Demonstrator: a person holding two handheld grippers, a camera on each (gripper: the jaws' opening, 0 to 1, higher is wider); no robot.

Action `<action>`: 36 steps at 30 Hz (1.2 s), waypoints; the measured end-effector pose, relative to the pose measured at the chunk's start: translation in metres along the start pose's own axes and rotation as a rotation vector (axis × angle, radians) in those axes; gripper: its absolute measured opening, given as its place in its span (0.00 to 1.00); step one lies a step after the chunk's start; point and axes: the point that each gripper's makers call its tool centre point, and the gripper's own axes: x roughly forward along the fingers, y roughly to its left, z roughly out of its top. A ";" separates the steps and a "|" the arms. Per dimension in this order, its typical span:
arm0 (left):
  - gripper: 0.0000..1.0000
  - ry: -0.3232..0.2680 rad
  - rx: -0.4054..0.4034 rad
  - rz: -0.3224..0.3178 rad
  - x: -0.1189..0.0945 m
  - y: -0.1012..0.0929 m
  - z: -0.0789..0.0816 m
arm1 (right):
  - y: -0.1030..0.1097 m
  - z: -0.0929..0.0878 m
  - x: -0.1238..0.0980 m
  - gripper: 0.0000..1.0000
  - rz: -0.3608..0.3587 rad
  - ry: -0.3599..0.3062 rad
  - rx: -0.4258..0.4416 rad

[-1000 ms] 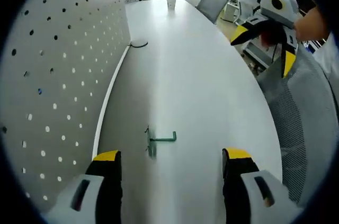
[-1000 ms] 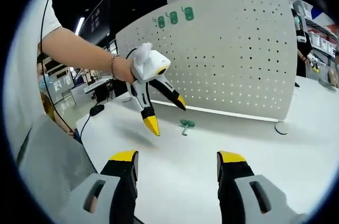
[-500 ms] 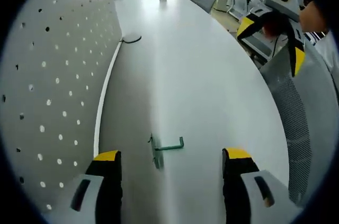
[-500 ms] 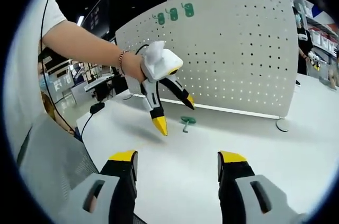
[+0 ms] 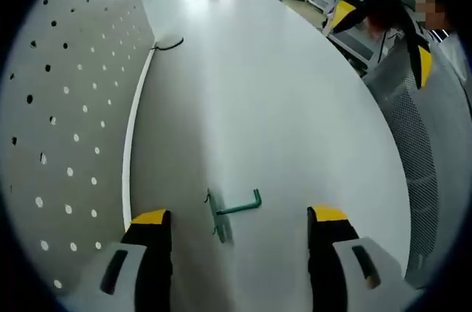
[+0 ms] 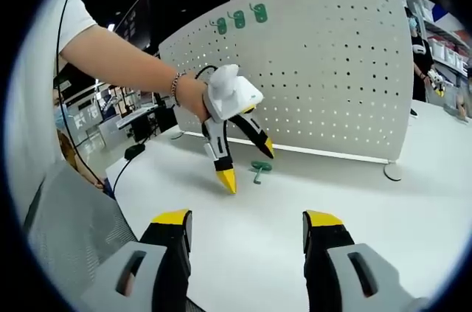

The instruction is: Insert the hook assembly into the mounting plate slot until the hook locks in place.

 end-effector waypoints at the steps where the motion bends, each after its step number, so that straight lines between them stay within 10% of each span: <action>1: 0.77 -0.005 0.006 0.002 0.000 0.001 0.001 | 0.001 0.000 0.000 0.58 0.003 0.003 0.000; 10: 0.73 -0.016 0.005 0.007 -0.001 0.005 0.002 | -0.001 0.000 -0.001 0.58 -0.003 -0.001 0.009; 36: 0.17 -0.021 -0.093 0.082 -0.011 0.025 -0.008 | -0.004 -0.001 -0.001 0.56 -0.012 0.001 0.029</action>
